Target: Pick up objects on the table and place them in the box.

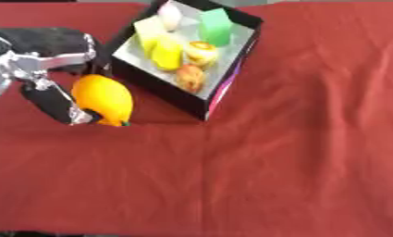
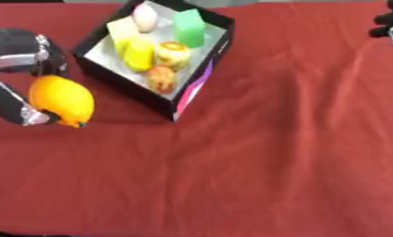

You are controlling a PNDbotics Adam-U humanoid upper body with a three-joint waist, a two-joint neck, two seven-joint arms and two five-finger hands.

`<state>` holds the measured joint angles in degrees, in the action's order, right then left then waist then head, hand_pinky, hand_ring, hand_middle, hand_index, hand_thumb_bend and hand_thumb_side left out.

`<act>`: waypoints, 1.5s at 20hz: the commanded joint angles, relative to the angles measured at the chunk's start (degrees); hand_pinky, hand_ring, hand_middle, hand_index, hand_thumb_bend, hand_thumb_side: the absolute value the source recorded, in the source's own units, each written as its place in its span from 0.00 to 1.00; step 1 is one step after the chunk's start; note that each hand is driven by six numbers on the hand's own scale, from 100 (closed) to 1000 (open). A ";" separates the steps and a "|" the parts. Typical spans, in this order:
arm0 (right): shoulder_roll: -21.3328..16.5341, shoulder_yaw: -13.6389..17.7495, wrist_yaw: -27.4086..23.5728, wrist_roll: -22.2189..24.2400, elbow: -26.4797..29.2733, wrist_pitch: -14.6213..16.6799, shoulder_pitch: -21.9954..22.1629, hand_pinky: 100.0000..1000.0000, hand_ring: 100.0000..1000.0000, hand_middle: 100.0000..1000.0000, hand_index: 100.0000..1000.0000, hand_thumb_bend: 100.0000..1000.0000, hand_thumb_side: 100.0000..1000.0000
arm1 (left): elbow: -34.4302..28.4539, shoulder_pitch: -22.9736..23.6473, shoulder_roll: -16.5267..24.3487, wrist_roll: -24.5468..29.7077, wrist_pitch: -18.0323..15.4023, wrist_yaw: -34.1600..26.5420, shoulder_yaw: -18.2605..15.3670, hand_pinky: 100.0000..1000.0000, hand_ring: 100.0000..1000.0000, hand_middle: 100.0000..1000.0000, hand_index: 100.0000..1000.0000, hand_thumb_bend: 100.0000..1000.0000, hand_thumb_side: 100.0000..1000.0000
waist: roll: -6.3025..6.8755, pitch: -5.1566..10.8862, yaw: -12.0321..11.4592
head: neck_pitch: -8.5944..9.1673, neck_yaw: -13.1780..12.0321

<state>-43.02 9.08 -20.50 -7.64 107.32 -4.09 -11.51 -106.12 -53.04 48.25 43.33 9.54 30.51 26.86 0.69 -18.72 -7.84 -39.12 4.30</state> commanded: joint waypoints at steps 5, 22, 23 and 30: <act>-1.78 0.91 -0.08 -0.37 0.98 0.00 -0.14 0.97 0.71 0.67 0.81 0.00 0.46 | -7.48 -5.64 1.40 -0.07 4.63 -1.88 -7.46 0.50 0.49 0.46 0.50 0.26 0.00 | 0.06 1.88 0.07 | 1.07 0.69; -1.62 -0.15 -1.00 0.70 0.99 -0.37 -1.85 0.97 0.71 0.67 0.81 0.00 0.46 | 17.57 -15.67 -19.87 -4.19 17.31 13.26 -5.62 0.50 0.50 0.47 0.50 0.25 0.00 | -0.04 1.99 1.55 | 1.48 -0.71; -1.53 -0.21 -1.01 0.77 0.98 -0.41 -1.95 0.97 0.71 0.67 0.81 0.00 0.46 | 19.05 -15.73 -20.86 -5.04 17.33 14.17 -6.09 0.50 0.51 0.47 0.50 0.24 0.00 | -0.06 1.98 1.61 | 1.57 -0.85; -1.15 -0.42 -1.17 1.06 0.95 -0.64 -2.44 0.97 0.71 0.67 0.81 0.00 0.47 | 30.11 -16.10 -26.41 -8.06 14.06 20.98 -9.19 0.53 0.52 0.50 0.52 0.28 0.00 | -0.17 1.98 2.13 | 1.82 -1.53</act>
<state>-43.03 8.35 -21.49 -6.77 107.50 -4.79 -13.35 -77.07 -67.59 21.87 35.70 24.32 50.17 19.05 0.62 -18.43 -5.76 -38.11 3.02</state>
